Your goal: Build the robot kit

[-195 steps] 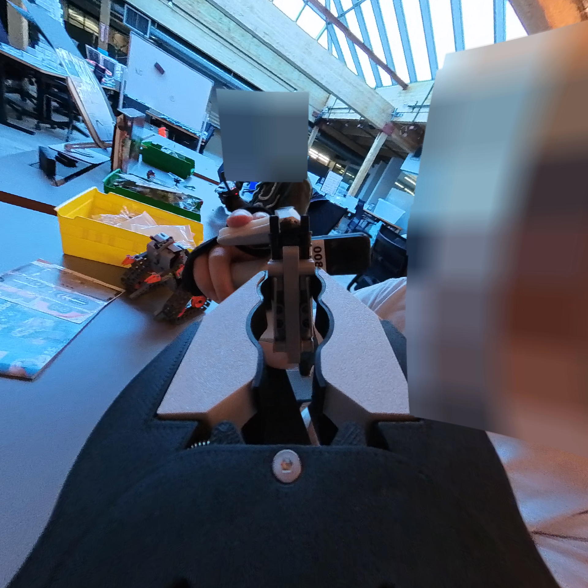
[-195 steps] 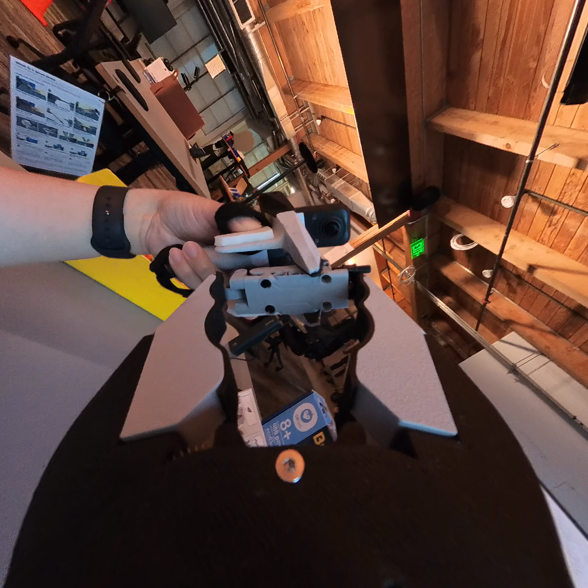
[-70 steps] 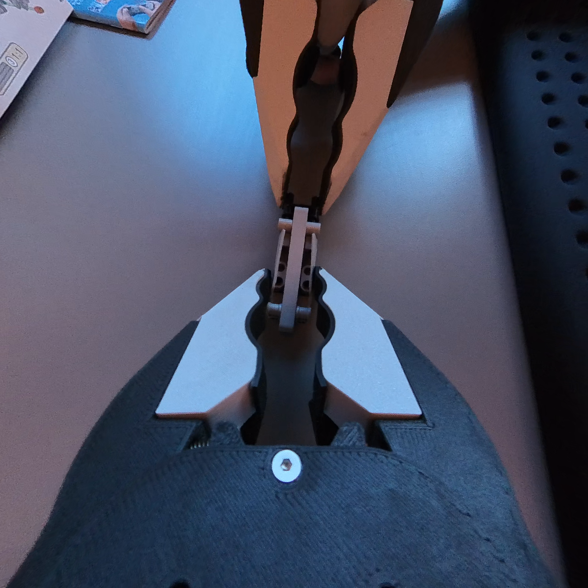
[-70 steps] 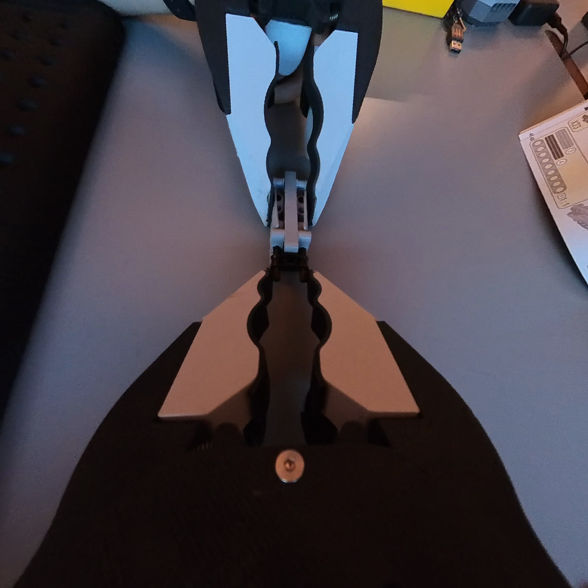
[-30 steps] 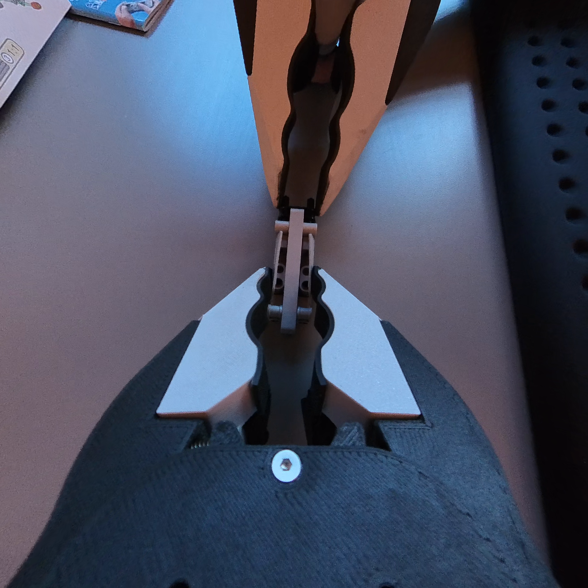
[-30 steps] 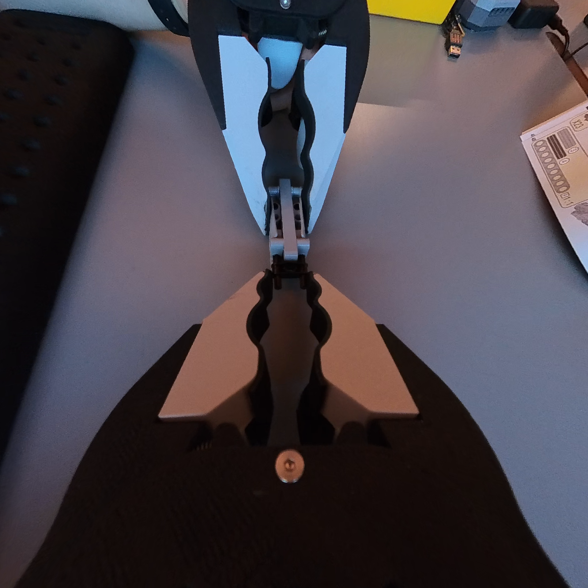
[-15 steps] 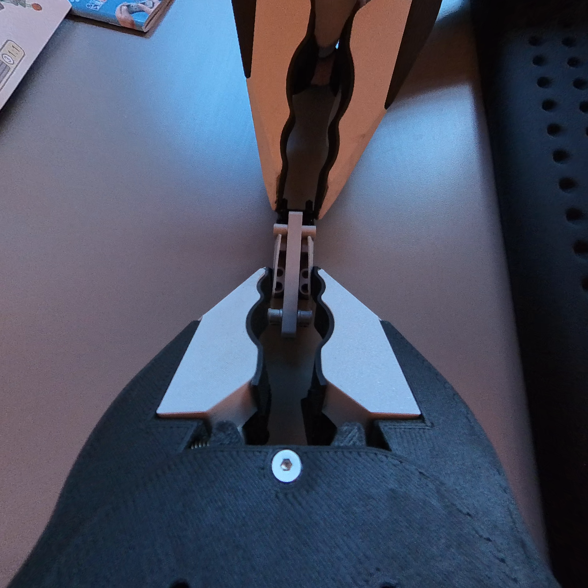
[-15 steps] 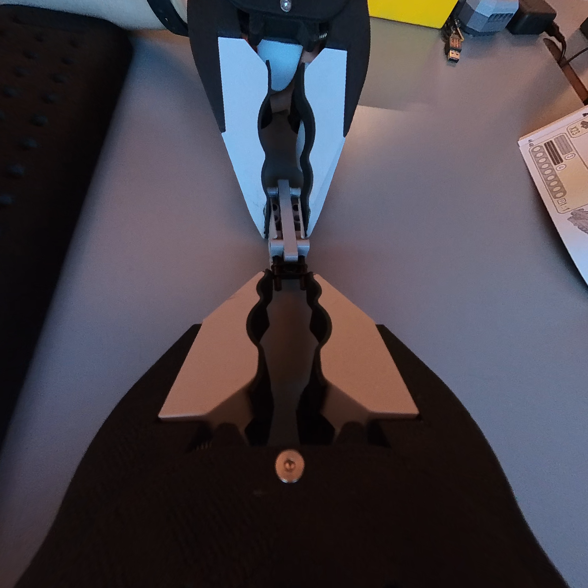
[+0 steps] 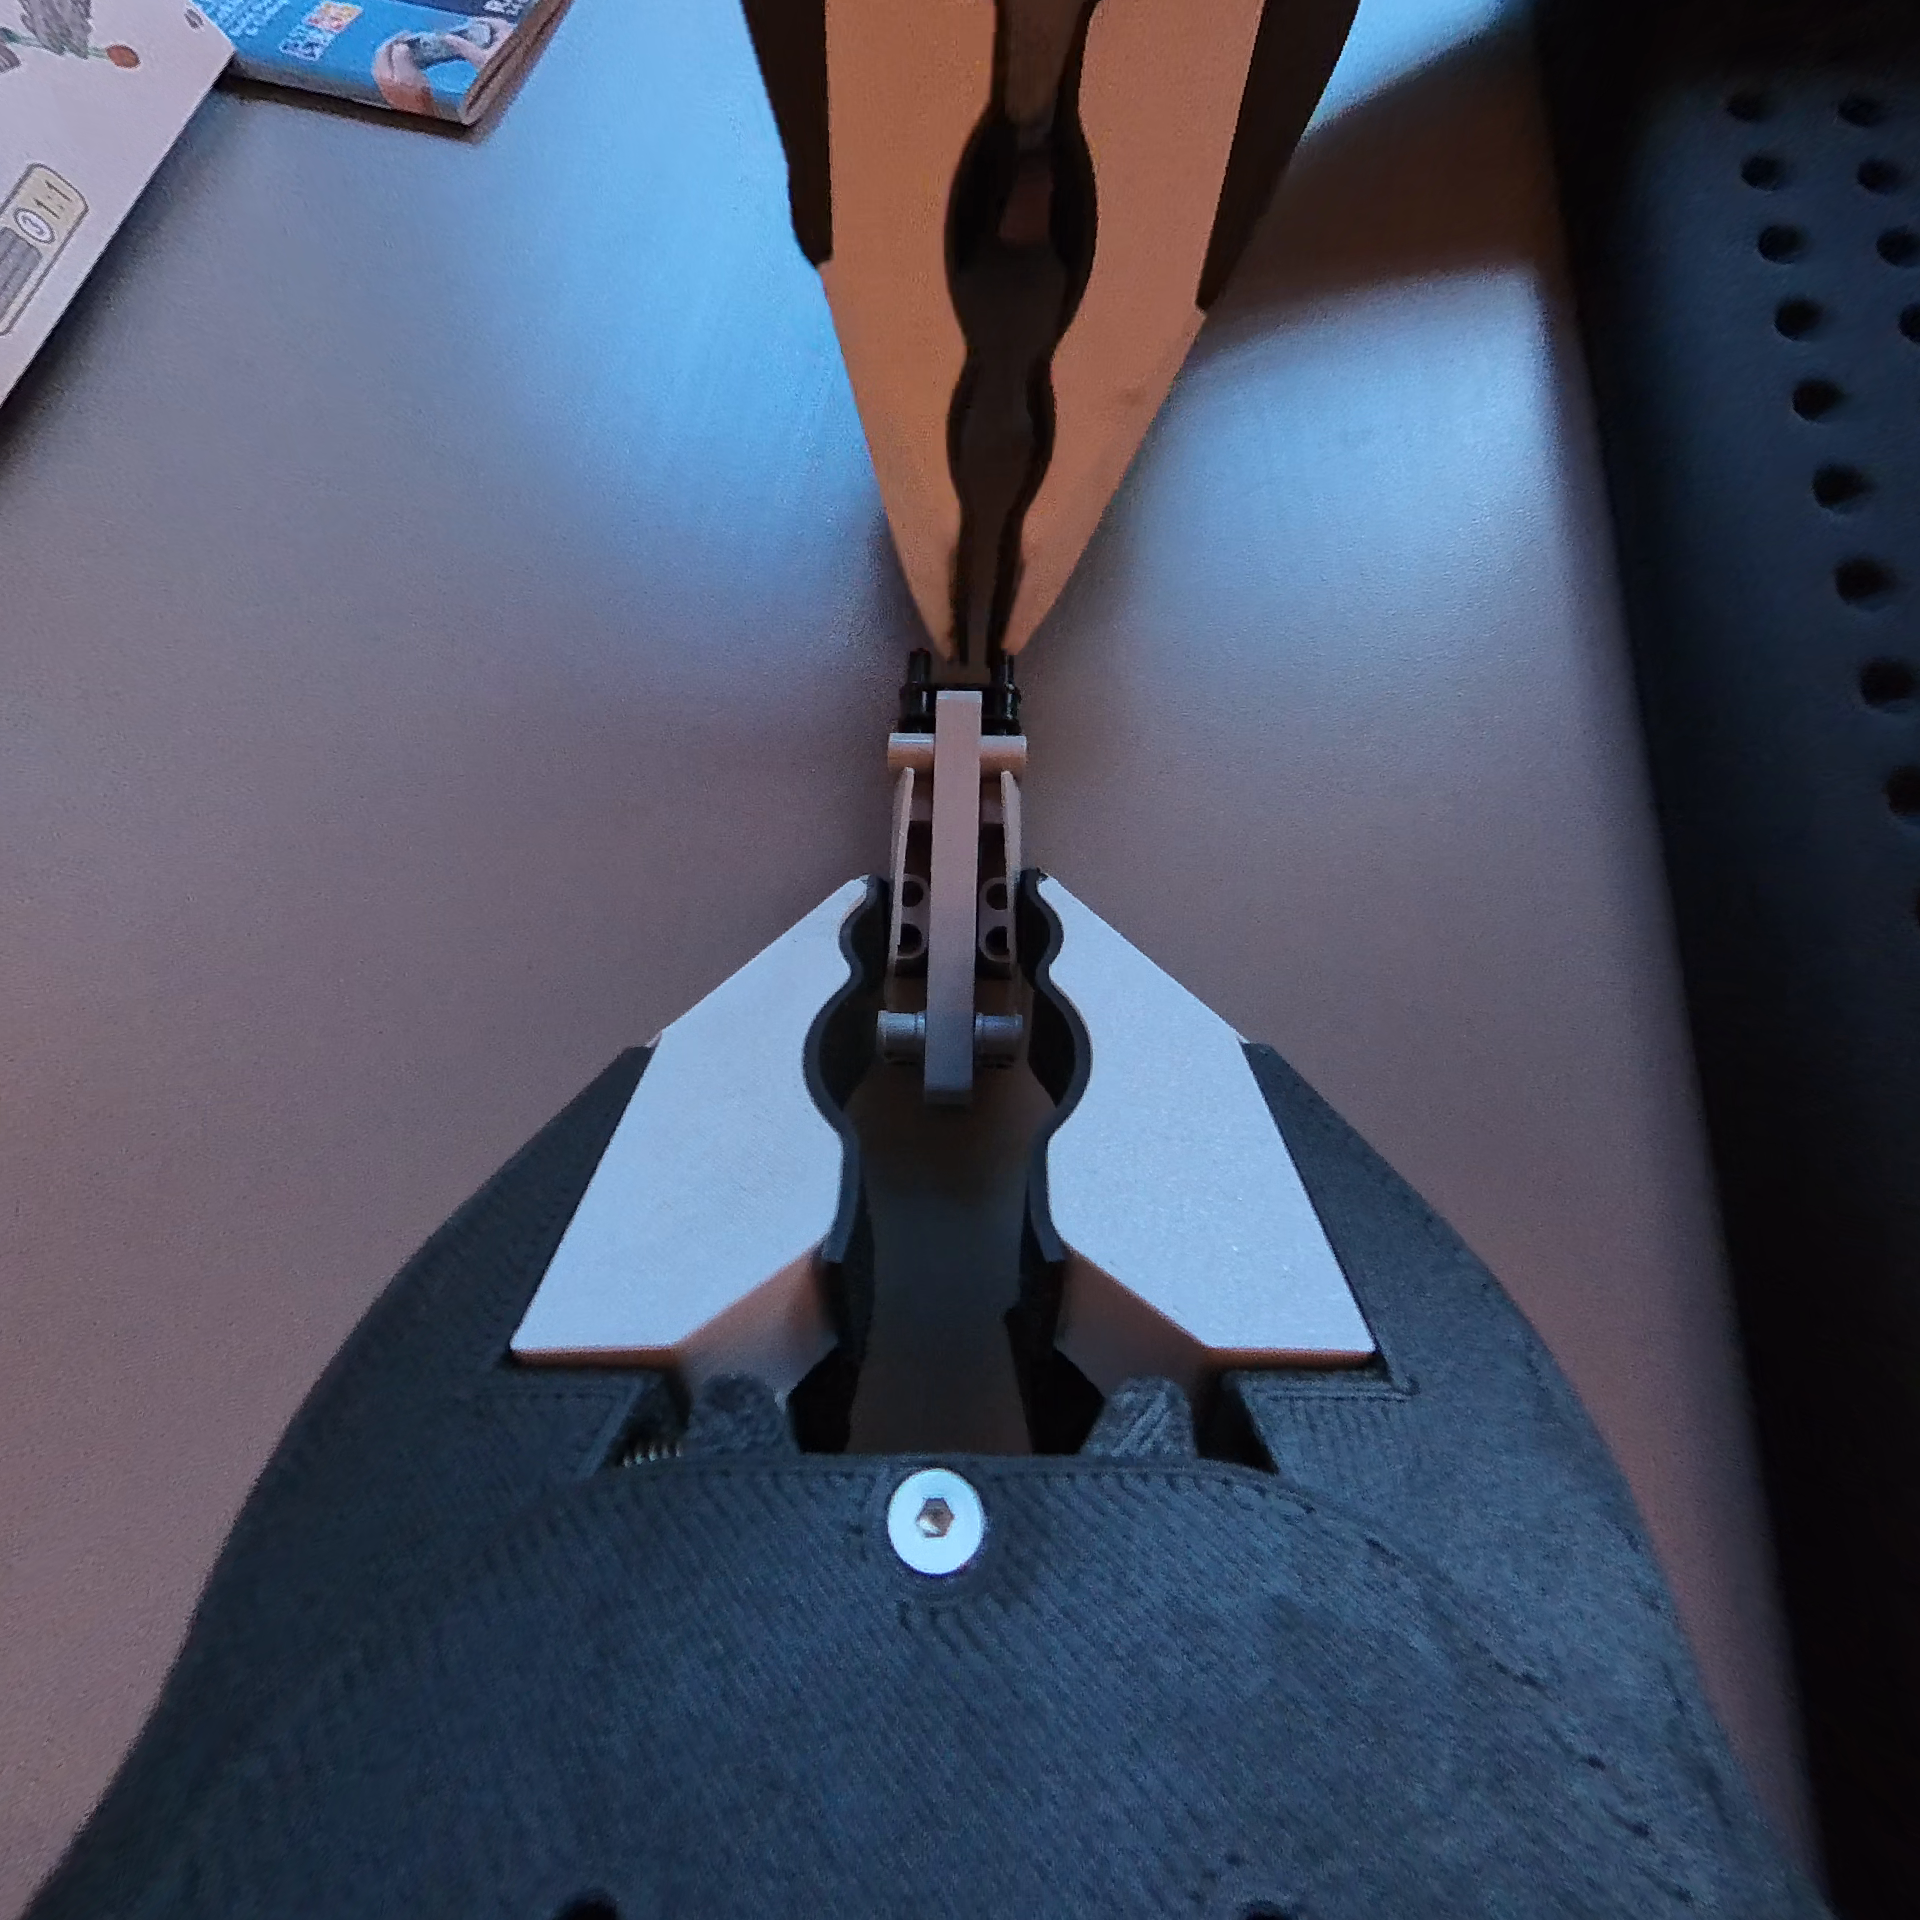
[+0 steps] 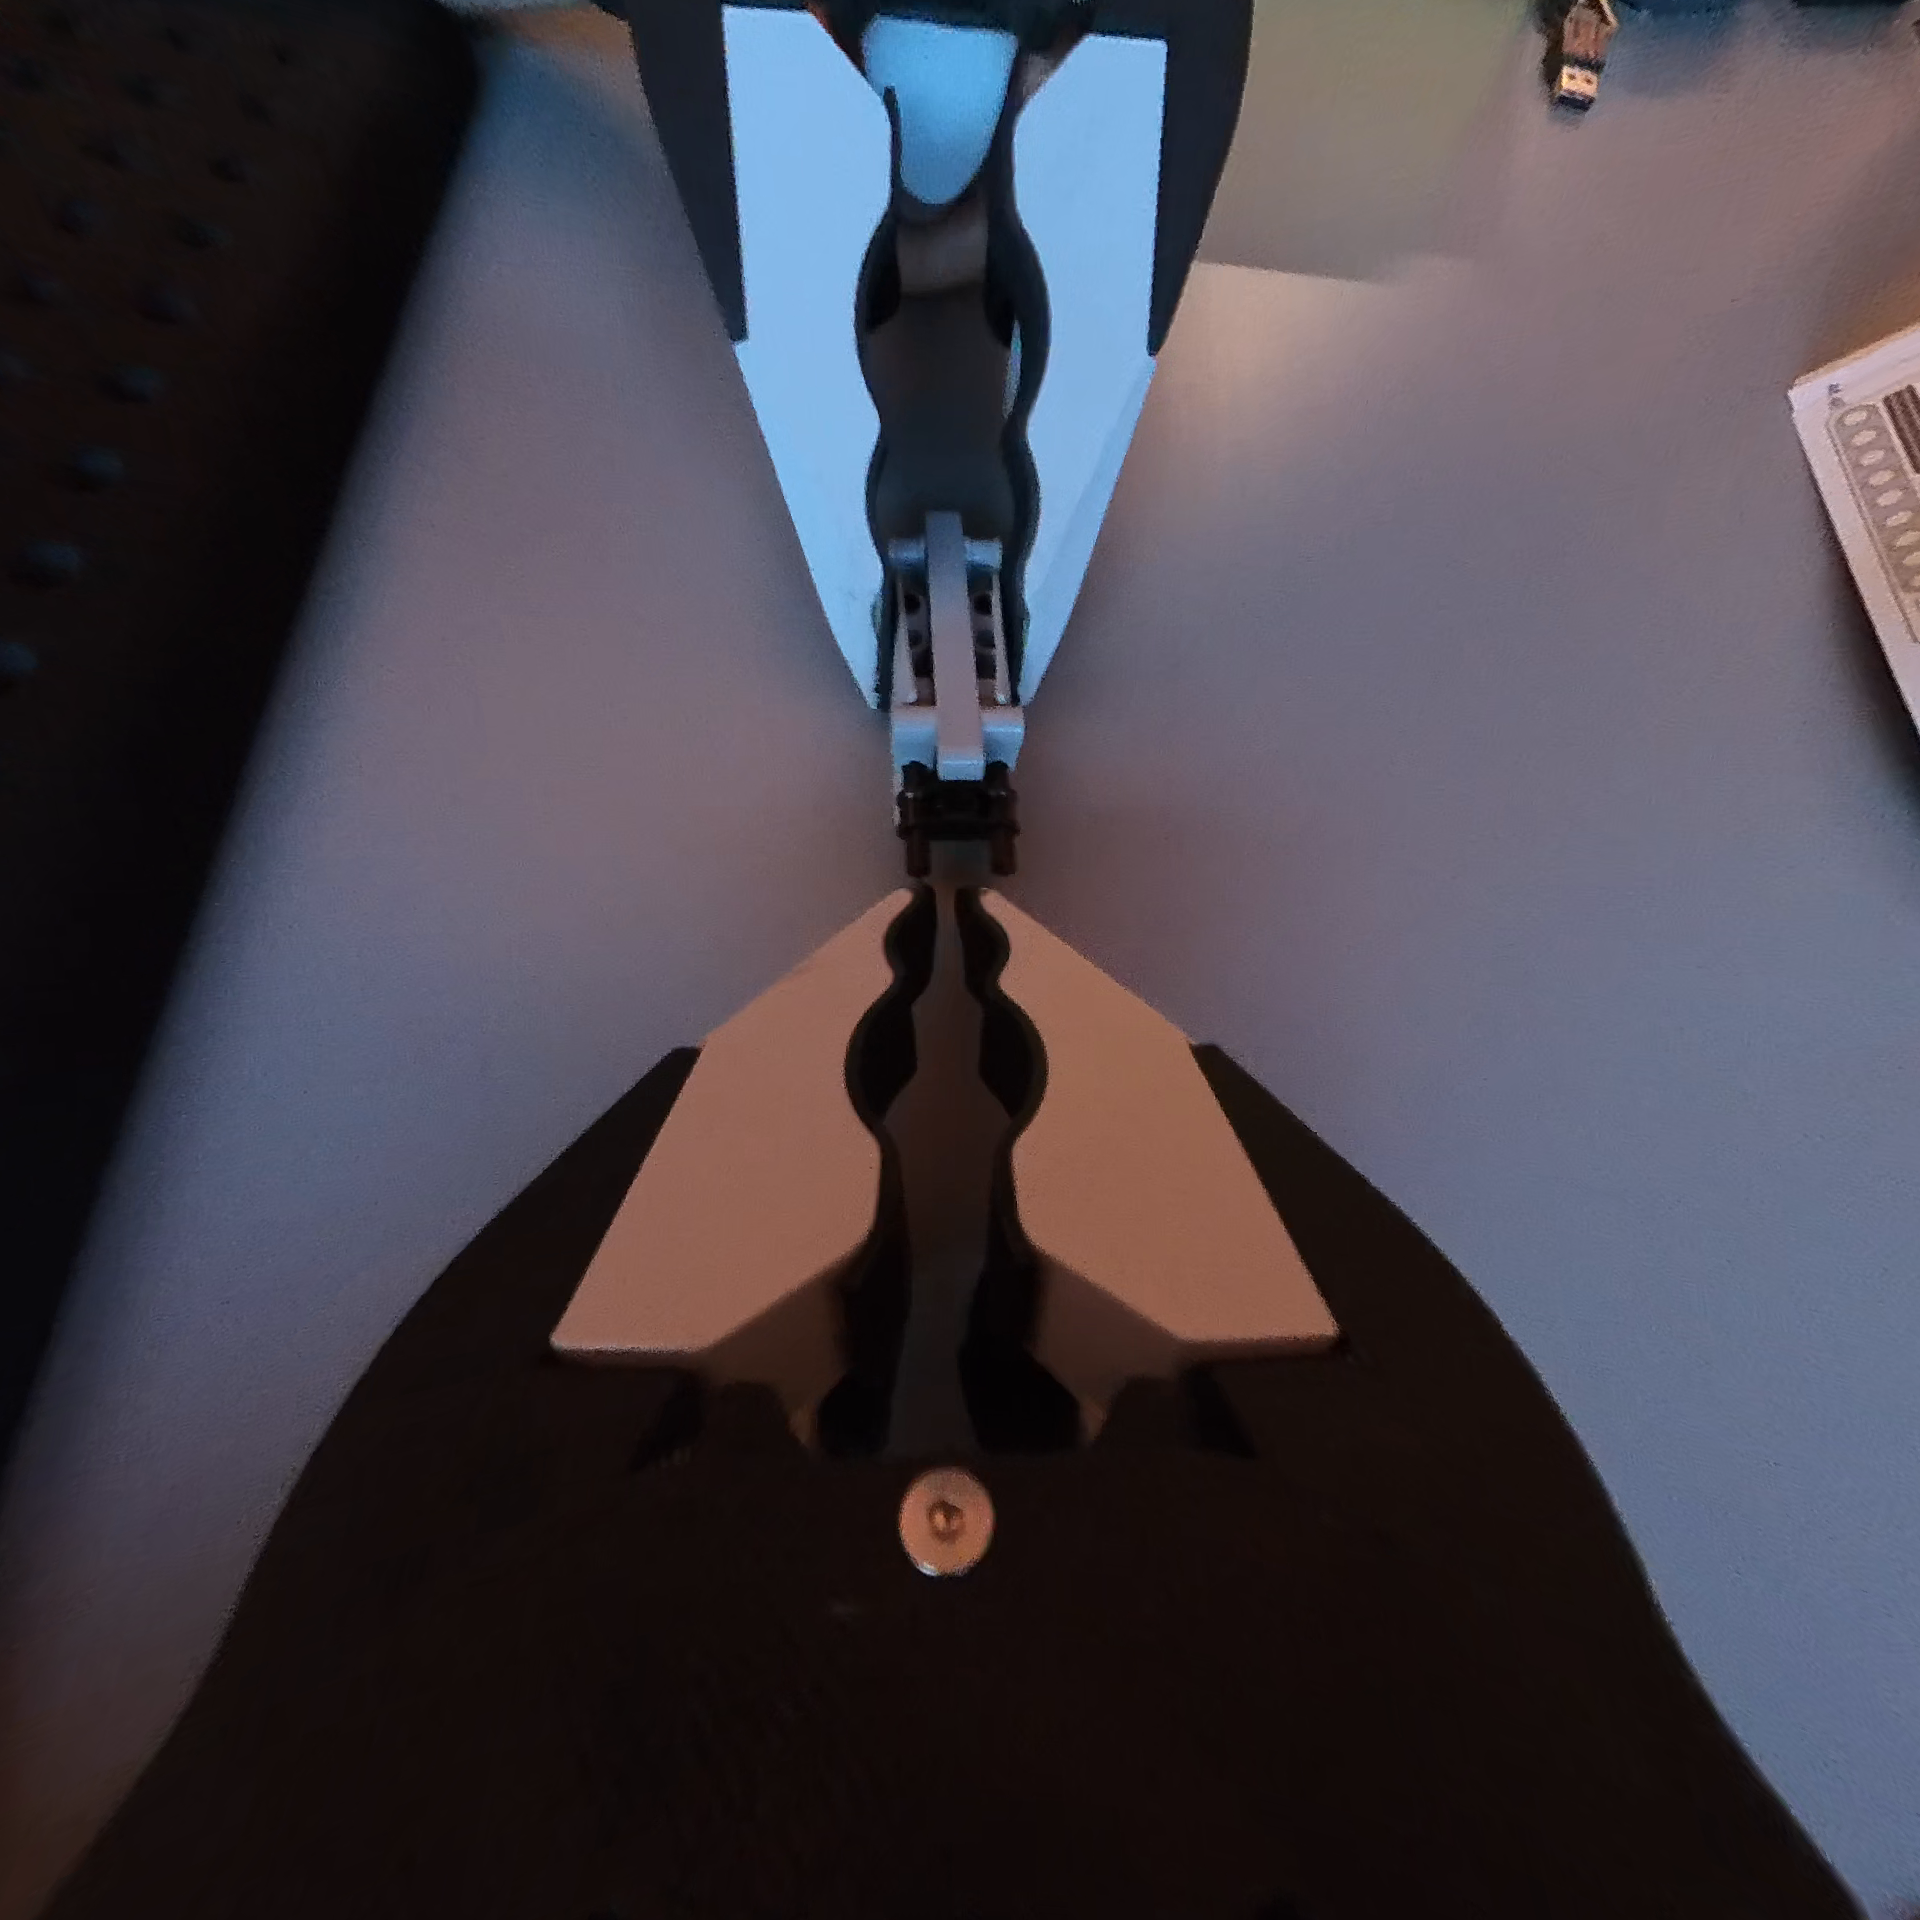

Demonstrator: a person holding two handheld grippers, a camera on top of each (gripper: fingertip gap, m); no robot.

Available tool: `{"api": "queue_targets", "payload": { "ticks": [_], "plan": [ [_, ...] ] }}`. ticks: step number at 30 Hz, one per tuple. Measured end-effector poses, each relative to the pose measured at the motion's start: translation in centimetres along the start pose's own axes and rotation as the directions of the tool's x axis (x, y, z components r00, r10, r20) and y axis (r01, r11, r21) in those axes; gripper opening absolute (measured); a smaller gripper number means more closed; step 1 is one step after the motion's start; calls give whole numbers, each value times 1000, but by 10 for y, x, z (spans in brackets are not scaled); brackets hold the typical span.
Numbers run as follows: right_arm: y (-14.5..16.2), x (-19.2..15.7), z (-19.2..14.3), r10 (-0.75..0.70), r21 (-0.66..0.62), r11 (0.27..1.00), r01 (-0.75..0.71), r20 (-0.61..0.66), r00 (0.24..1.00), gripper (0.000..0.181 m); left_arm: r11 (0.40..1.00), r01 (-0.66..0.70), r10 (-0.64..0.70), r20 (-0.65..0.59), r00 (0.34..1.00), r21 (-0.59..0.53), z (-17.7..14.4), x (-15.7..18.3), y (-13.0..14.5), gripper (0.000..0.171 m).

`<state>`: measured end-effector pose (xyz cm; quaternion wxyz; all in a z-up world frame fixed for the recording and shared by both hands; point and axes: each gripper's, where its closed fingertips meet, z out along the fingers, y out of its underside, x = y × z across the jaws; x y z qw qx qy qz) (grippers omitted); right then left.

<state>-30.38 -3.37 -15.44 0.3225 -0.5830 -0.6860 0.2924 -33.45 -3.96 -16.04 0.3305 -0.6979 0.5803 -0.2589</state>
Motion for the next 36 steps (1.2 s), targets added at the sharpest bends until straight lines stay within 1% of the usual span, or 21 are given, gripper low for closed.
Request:
{"api": "queue_targets", "payload": {
  "ticks": [2, 3, 5, 11, 15, 20, 31, 32, 34, 36],
  "plan": [
    [4, 3, 3, -29, -41, 999, 28, -19, 999, 3, 1000, -4, 4, 3, 1000, 0, 0, 0, 0, 24],
    [3, 2, 4, -43, -47, 998, 42, -19, 999, 0, 1000, -7, 7, 6, 1000, 0, 0, 0, 0, 24],
    [2, 3, 6, -62, -59, 996, 60, -35, 997, 0, 1000, -9, 9, 8, 1000, 0, 0, 0, 0, 24],
    [1, 5, 7, -36, -68, 997, 33, -41, 998, 0, 1000, -8, 8, 7, 1000, 0, 0, 0, 0, 24],
    [2, 5, 7, 0, -60, 998, -1, -23, 1000, 0, 1000, -5, 5, 4, 1000, 0, 0, 0, 0, 24],
    [0, 5, 7, -18, -29, 999, 17, -24, 1000, 0, 1000, -3, 3, 3, 1000, 0, 0, 0, 0, 24],
    [1, 5, 8, -35, -79, 996, 33, -24, 999, 0, 1000, -1, 1, -6, 1000, 0, 1, 1, 0, 24],
    [2, 6, 7, -31, -77, 997, 29, -26, 999, 6, 1000, -4, 4, -4, 1000, -1, 1, 1, 0, 24],
    [2, 7, 0, -35, -24, 999, 34, -34, 999, 18, 1000, -11, 11, 2, 1000, -1, 0, 1, 0, 23],
    [-5, 0, -8, -25, 74, 997, 23, 22, 999, 18, 1000, -17, 17, 5, 1000, 0, 0, 1, 0, 23]
  ]
}}
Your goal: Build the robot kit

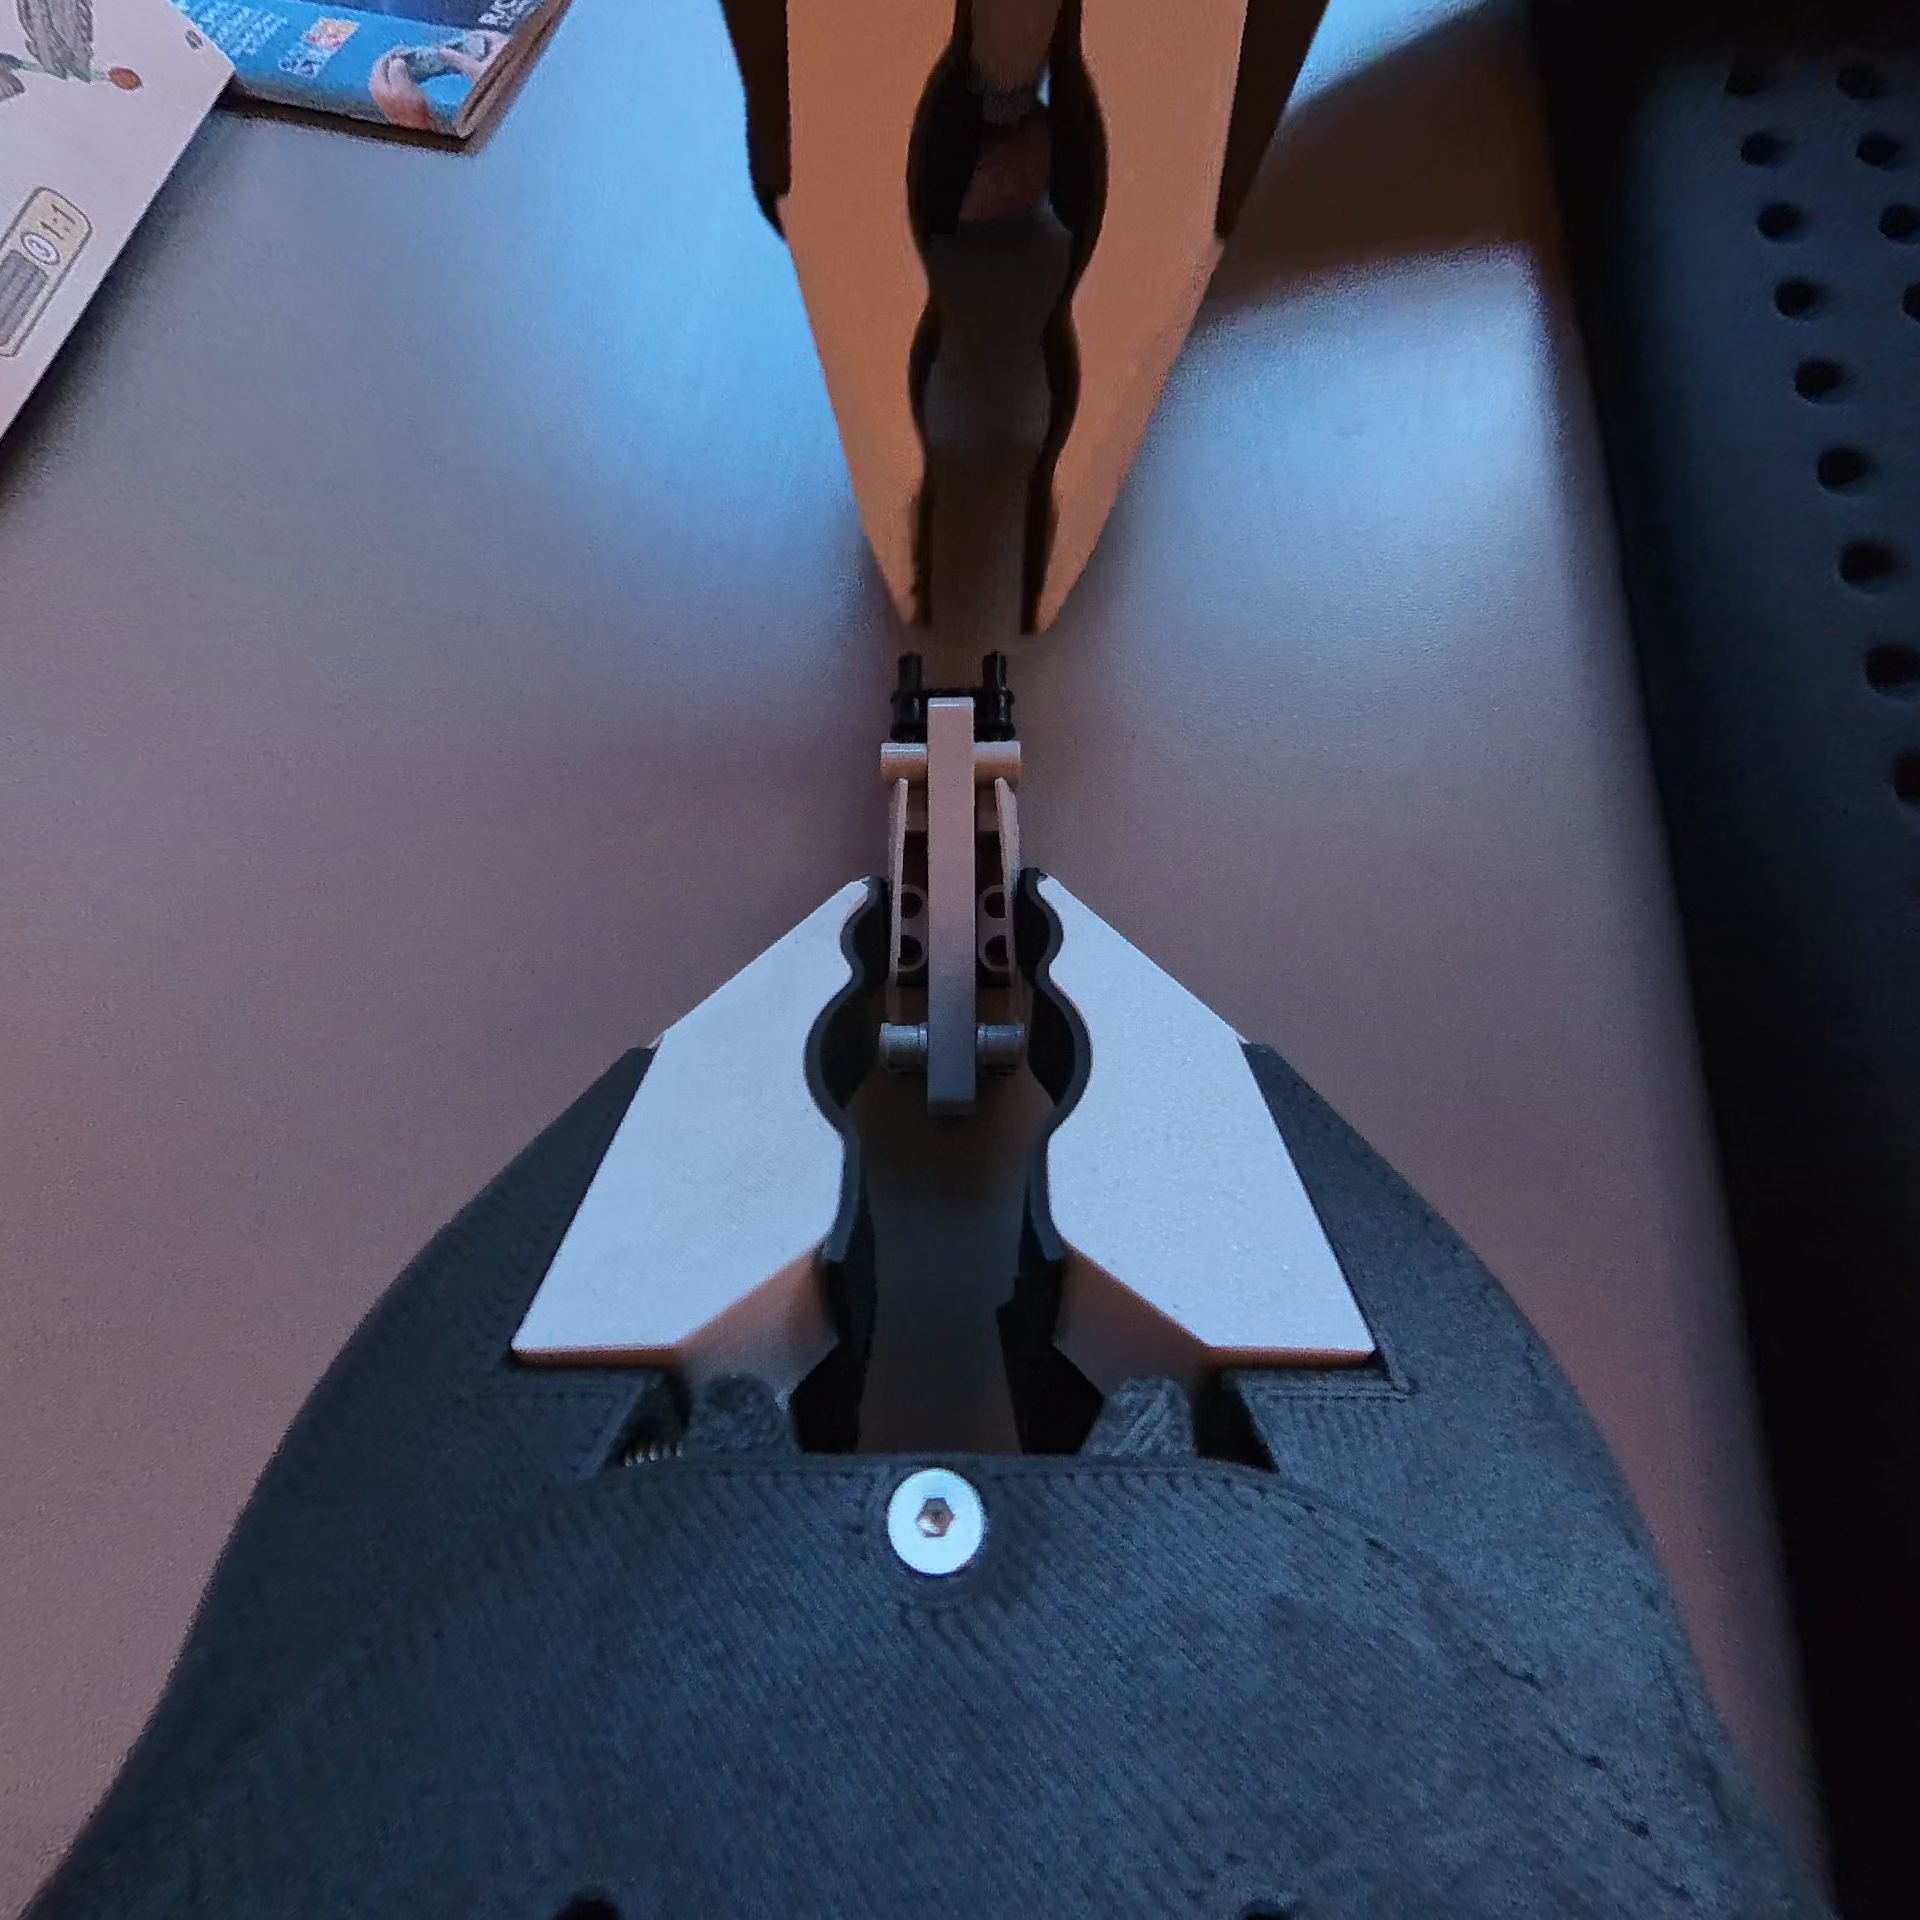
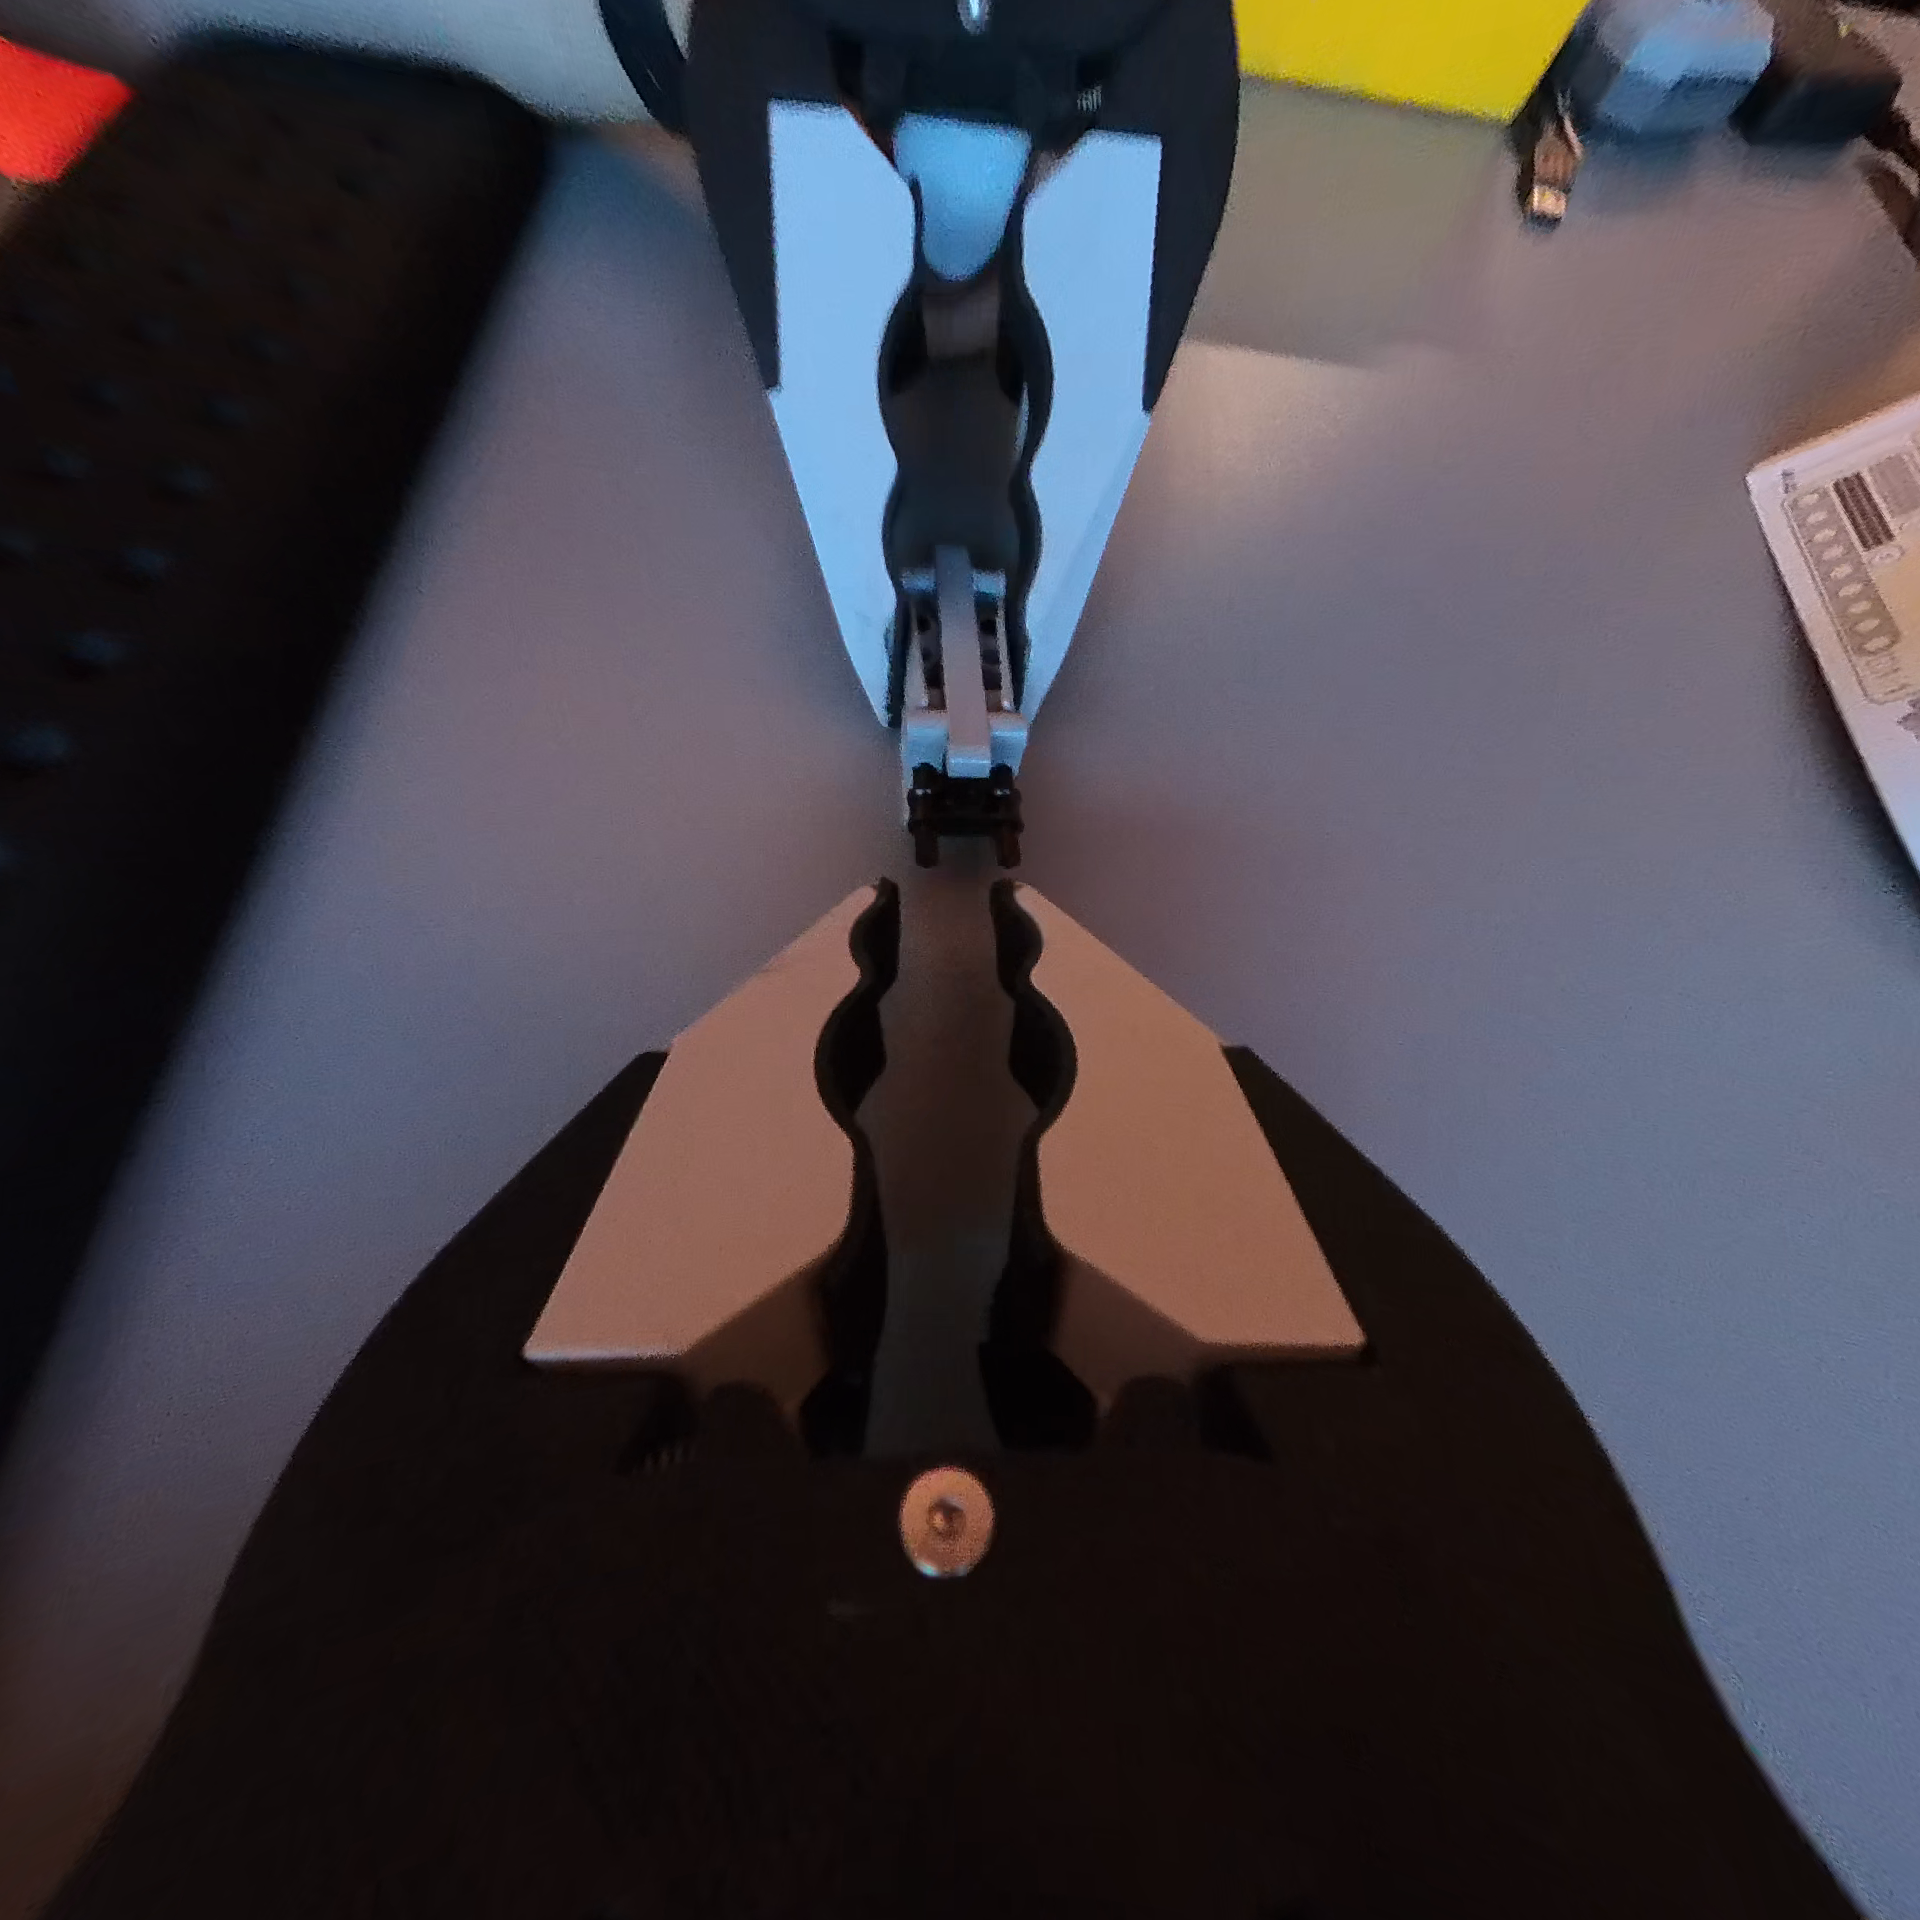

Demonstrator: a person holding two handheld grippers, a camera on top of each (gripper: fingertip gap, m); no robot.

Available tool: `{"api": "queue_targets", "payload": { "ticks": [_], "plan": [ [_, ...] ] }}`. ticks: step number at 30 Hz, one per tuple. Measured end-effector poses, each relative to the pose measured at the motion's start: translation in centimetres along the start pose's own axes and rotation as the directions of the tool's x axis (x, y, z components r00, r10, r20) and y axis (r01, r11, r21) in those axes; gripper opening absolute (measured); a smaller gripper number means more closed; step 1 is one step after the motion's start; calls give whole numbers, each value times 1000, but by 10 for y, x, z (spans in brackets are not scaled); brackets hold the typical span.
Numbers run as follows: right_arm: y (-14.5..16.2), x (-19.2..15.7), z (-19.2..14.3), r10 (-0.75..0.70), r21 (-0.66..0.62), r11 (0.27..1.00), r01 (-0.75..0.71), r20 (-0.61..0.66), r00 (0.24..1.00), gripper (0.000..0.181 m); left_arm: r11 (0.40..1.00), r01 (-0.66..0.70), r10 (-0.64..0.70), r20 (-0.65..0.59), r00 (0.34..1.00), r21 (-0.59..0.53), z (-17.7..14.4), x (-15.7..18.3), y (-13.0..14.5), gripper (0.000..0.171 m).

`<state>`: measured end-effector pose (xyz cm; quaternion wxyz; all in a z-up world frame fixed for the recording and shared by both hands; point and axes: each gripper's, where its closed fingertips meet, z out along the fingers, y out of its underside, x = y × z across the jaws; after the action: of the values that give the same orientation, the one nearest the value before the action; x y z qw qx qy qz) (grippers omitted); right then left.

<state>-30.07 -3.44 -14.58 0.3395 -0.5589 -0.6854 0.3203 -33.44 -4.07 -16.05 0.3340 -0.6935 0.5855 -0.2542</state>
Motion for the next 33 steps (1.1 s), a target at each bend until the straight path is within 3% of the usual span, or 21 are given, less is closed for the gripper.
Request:
{"api": "queue_targets", "payload": {
  "ticks": [5, 13, 16, 28, 33],
  "plan": [
    [-13, 8, -11, 39, 119, 992, -39, -1, 999, 17, 1000, 1, -1, -11, 1000, 0, 0, 1, 0, 23],
    [1, 2, 6, -9, -30, 1000, 9, 0, 1000, 19, 1000, 0, 0, -13, 1000, 1, 0, 1, 0, 23],
    [-2, 3, 4, -6, 0, 1000, 6, -2, 1000, 12, 1000, -1, 1, -12, 1000, 1, 0, 1, 0, 23],
    [-3, 2, 6, -15, -4, 1000, 15, 7, 1000, 13, 1000, 2, -2, -13, 1000, 1, 0, 1, 0, 24],
    [-4, 2, 4, -3, 9, 1000, 3, 15, 1000, 25, 1000, 1, -1, -13, 1000, 1, 0, 1, 0, 24]
  ]
}}
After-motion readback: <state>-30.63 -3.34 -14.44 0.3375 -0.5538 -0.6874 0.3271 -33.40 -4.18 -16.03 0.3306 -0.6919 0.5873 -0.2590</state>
